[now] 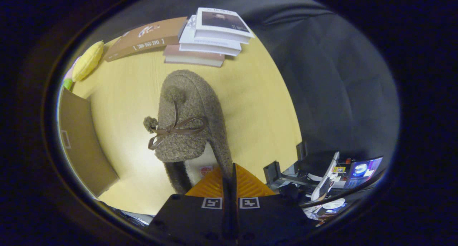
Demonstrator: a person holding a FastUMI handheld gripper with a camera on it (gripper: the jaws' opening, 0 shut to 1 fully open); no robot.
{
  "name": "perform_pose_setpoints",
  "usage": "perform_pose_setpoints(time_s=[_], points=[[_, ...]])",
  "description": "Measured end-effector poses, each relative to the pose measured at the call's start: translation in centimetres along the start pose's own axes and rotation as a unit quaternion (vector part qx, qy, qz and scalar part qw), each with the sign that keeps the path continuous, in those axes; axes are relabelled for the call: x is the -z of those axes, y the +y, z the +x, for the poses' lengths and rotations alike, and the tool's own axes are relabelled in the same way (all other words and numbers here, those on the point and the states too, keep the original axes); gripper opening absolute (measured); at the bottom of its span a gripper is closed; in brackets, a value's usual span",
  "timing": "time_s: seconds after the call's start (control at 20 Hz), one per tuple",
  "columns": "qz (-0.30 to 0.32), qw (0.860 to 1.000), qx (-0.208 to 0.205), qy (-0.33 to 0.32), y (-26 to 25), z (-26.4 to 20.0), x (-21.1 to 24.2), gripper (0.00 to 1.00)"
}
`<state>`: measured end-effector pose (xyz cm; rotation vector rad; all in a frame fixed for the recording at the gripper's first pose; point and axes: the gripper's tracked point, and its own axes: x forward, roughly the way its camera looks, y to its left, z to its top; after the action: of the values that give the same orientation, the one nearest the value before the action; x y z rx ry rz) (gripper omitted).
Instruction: Open the storage box then place both shoes into the box .Put the left shoe in first, then the right shoe, with the right side of both shoes facing outward in a uniform manner.
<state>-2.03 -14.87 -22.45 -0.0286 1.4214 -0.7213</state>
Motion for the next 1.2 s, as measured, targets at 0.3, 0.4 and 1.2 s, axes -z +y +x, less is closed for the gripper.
perform_pose_setpoints(time_s=[0.3, 0.4, 1.2], points=[[0.004, 0.999, 0.016, -0.041, 1.1, -8.9, -0.7, 0.04], [-0.004, 0.998, 0.018, -0.064, 2.3, -12.1, -1.4, 0.04], [-0.103, 0.984, -0.099, -0.103, 24.8, -20.6, 0.5, 0.03]])
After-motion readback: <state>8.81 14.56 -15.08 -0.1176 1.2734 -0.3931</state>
